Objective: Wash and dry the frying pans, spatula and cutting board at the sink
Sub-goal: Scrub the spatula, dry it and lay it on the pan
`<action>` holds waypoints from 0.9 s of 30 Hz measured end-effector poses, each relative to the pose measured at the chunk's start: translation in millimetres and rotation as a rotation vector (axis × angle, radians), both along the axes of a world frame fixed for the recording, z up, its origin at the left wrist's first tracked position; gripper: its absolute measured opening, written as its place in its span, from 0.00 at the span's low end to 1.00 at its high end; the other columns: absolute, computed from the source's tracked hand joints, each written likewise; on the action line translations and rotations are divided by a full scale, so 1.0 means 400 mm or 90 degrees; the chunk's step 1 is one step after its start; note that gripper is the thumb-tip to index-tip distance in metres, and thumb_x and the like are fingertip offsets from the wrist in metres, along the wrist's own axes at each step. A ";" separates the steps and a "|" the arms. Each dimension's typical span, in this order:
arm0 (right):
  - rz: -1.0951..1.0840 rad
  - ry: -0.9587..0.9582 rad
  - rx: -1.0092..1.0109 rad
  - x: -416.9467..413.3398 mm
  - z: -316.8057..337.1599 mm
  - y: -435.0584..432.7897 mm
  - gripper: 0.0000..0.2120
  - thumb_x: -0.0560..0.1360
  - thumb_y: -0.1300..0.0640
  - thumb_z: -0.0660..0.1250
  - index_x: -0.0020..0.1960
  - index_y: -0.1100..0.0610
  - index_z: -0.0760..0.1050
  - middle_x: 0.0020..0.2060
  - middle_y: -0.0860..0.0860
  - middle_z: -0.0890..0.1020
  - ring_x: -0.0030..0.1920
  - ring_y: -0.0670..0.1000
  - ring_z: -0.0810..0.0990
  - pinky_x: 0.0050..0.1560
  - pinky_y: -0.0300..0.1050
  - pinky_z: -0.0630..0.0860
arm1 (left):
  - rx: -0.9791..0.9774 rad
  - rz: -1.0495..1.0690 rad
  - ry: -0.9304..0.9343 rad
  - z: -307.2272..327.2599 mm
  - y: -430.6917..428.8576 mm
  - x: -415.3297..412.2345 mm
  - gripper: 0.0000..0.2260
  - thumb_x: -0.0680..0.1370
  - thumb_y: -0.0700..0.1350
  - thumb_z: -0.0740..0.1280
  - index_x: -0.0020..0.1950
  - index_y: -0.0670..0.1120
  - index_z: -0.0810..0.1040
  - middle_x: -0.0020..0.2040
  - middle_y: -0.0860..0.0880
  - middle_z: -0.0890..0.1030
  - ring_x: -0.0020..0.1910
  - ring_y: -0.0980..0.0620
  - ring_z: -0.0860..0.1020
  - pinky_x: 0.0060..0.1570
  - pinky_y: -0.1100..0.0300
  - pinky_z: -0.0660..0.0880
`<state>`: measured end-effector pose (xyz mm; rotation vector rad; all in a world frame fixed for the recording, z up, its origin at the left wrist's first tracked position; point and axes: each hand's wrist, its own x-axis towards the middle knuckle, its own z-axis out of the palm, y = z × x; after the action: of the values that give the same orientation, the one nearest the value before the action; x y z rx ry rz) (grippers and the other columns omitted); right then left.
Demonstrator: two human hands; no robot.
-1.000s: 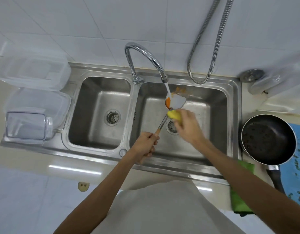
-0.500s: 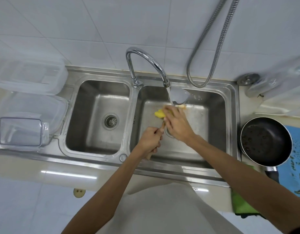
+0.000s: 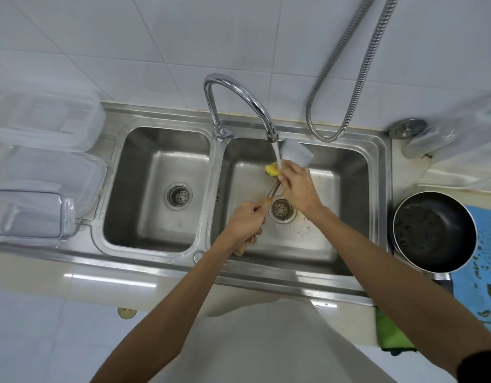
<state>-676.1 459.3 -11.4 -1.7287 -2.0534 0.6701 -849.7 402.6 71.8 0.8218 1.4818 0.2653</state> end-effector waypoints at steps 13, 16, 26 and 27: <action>0.118 -0.006 -0.003 0.009 0.039 0.001 0.19 0.80 0.57 0.67 0.71 0.56 0.75 0.65 0.62 0.73 0.65 0.61 0.69 0.68 0.60 0.66 | 0.105 -0.073 0.145 -0.025 0.012 -0.004 0.05 0.77 0.39 0.66 0.52 0.45 0.72 0.46 0.48 0.77 0.39 0.51 0.76 0.31 0.57 0.72; 0.234 0.011 0.046 0.015 0.045 -0.016 0.19 0.79 0.55 0.66 0.70 0.56 0.76 0.65 0.58 0.74 0.63 0.54 0.68 0.66 0.50 0.64 | 0.165 -0.073 0.165 -0.028 0.028 -0.015 0.09 0.79 0.47 0.67 0.53 0.42 0.75 0.44 0.50 0.77 0.39 0.53 0.75 0.35 0.58 0.72; 0.232 -0.050 0.067 -0.008 0.015 -0.028 0.20 0.81 0.53 0.62 0.72 0.54 0.74 0.67 0.59 0.72 0.60 0.60 0.72 0.64 0.55 0.70 | 0.212 -0.182 0.277 -0.068 0.060 -0.037 0.14 0.82 0.51 0.63 0.39 0.45 0.75 0.38 0.48 0.78 0.42 0.43 0.79 0.41 0.52 0.75; 0.220 -0.048 0.076 -0.007 0.010 -0.023 0.19 0.81 0.54 0.62 0.71 0.54 0.74 0.67 0.59 0.72 0.60 0.61 0.72 0.63 0.57 0.70 | 0.199 -0.177 0.275 -0.070 0.064 -0.041 0.12 0.82 0.51 0.64 0.43 0.44 0.76 0.41 0.47 0.80 0.43 0.45 0.79 0.42 0.52 0.75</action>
<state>-678.8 449.9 -7.6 -1.3661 -2.4214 0.5730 -866.0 428.1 43.8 1.3895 1.7229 0.1140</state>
